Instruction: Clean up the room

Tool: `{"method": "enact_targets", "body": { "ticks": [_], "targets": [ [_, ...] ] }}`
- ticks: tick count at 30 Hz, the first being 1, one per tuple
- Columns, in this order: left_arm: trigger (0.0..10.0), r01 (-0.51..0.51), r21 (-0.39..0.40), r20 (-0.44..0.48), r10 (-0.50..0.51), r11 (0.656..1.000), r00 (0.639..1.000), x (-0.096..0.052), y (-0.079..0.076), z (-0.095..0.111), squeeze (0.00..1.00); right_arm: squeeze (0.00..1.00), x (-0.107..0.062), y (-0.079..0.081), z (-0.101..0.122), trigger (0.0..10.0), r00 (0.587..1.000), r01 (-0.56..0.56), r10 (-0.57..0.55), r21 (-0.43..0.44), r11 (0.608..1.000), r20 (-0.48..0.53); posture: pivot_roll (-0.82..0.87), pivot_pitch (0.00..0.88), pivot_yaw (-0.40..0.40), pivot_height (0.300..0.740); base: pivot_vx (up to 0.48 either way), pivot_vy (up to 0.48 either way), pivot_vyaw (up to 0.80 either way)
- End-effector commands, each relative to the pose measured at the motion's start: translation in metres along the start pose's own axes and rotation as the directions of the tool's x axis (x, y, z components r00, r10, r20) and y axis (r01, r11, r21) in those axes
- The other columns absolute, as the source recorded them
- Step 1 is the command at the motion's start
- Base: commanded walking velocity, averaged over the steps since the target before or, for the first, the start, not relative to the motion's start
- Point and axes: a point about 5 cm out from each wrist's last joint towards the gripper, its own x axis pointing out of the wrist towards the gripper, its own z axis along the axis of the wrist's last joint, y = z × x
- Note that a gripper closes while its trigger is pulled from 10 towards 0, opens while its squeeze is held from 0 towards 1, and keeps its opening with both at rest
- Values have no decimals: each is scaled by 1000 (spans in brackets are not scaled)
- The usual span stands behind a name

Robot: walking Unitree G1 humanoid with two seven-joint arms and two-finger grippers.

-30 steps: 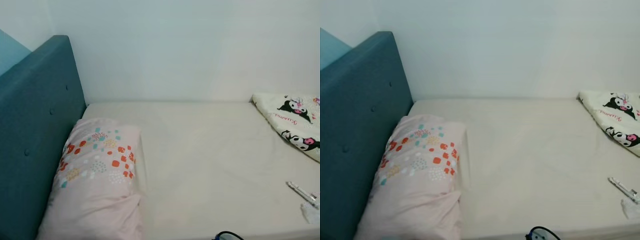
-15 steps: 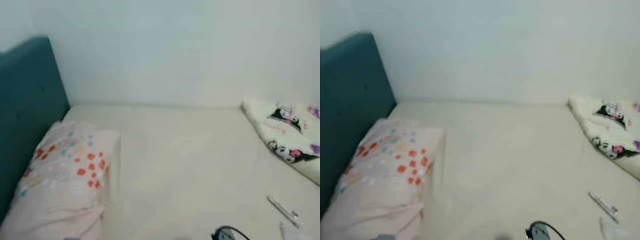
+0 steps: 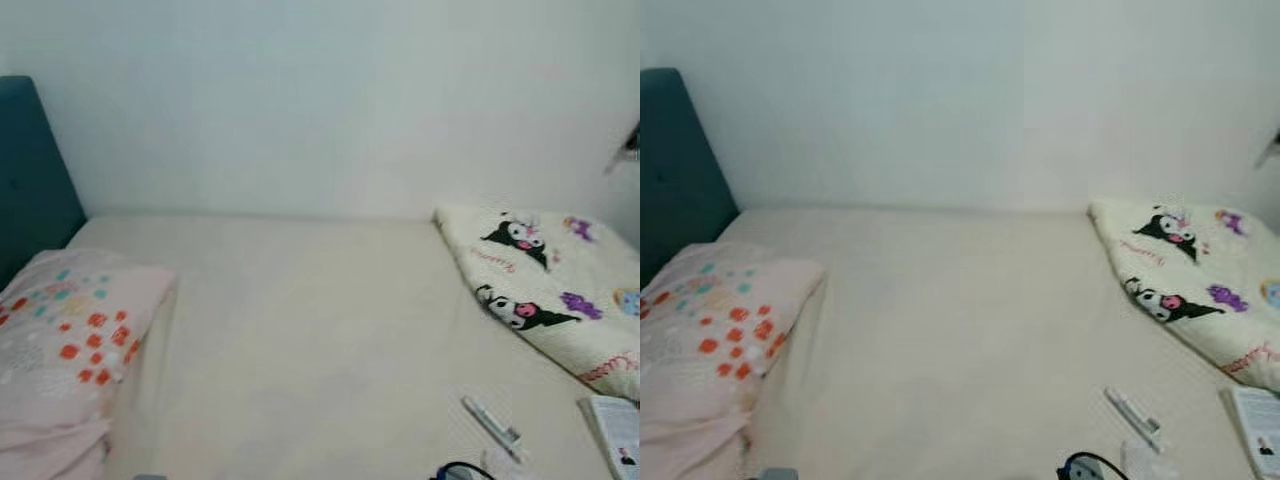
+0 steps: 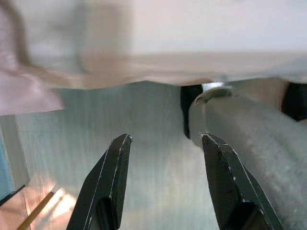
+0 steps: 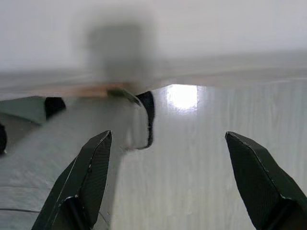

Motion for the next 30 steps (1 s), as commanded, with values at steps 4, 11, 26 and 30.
{"method": "enact_targets", "body": {
  "ticks": [4,11,26,30],
  "targets": [
    [10000,3,-29,-5,-3,1000,1000,0,-2,-1,0,0,-1,-6,1,10000,1000,12,-12,-1,1000,1,-54,0,-60,740,0,-480,0],
    [10000,4,-42,8,-4,999,1000,0,-2,2,0,0,-1,-6,3,10000,1000,7,-7,-3,1000,9,-56,0,-58,740,0,-480,0],
    [10000,-40,-75,-11,40,996,999,0,4,-2,0,0,-2,-11,9,10000,1000,-3,3,-14,1000,29,-54,0,-55,740,0,-256,0],
    [10000,-32,-99,-16,30,995,999,0,3,-3,0,0,-2,-11,9,10000,1000,-5,5,-18,1000,28,-52,0,-54,740,0,0,0]
  ]
}}
